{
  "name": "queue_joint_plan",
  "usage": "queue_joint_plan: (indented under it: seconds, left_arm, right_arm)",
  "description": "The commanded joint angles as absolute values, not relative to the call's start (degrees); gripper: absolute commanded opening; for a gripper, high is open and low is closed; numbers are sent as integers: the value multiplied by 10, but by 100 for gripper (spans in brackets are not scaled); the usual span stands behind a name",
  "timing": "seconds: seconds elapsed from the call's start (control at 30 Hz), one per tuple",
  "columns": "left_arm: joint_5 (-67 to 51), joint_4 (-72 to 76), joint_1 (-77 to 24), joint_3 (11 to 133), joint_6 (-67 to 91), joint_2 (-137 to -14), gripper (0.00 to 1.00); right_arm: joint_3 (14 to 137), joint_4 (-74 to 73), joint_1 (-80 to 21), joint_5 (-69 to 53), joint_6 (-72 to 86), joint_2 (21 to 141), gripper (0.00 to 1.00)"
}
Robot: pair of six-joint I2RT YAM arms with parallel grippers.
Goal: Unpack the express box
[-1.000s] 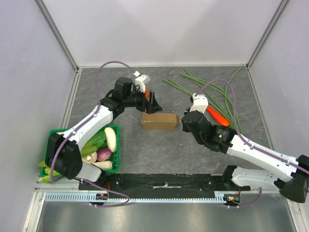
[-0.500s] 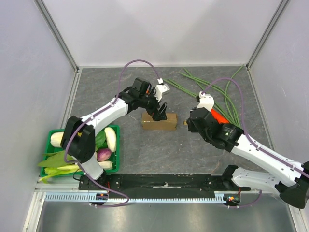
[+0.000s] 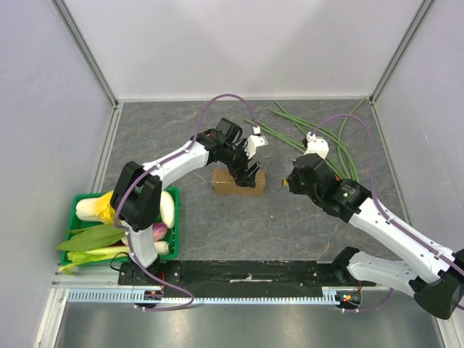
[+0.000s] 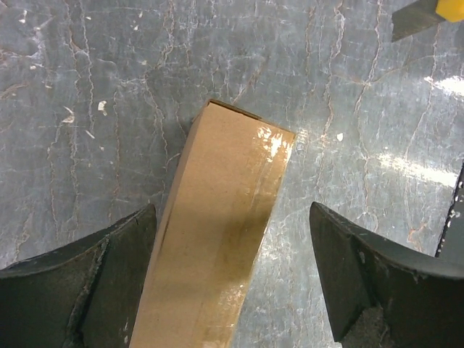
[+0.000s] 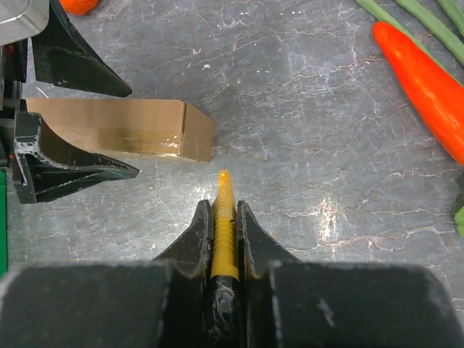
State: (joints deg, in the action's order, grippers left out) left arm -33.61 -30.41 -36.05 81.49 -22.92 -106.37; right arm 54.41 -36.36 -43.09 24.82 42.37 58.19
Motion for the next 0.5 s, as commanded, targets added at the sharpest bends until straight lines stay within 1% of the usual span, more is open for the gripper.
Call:
queue_joint_plan:
  seconds: [0.0, 0.07, 0.17, 0.2, 0.27, 0.3, 0.47]
  left_arm:
    - [-358, -309, -367, 826, -249, -1068, 91]
    - [-347, -313, -372, 828, -251, -1078, 90]
    - [-323, -305, -381, 819, -252, -1087, 86]
    - [-313, -295, -382, 814, -245, -1089, 82]
    - [-288, -270, -383, 800, -240, -1089, 78]
    - [-280, -262, -384, 795, -230, -1087, 74]
    - [-239, -214, -388, 760, -219, -1067, 70]
  right_arm:
    - [558, -355, -417, 224, 413, 569, 0]
    - [554, -348, -410, 216, 412, 570, 0]
    - [547, -330, -404, 202, 413, 573, 0]
    - [544, -315, -403, 199, 415, 574, 0]
    - [532, -296, -403, 193, 419, 571, 0]
    - [521, -275, -403, 191, 424, 570, 0]
    - [500, -231, -401, 185, 438, 568, 0]
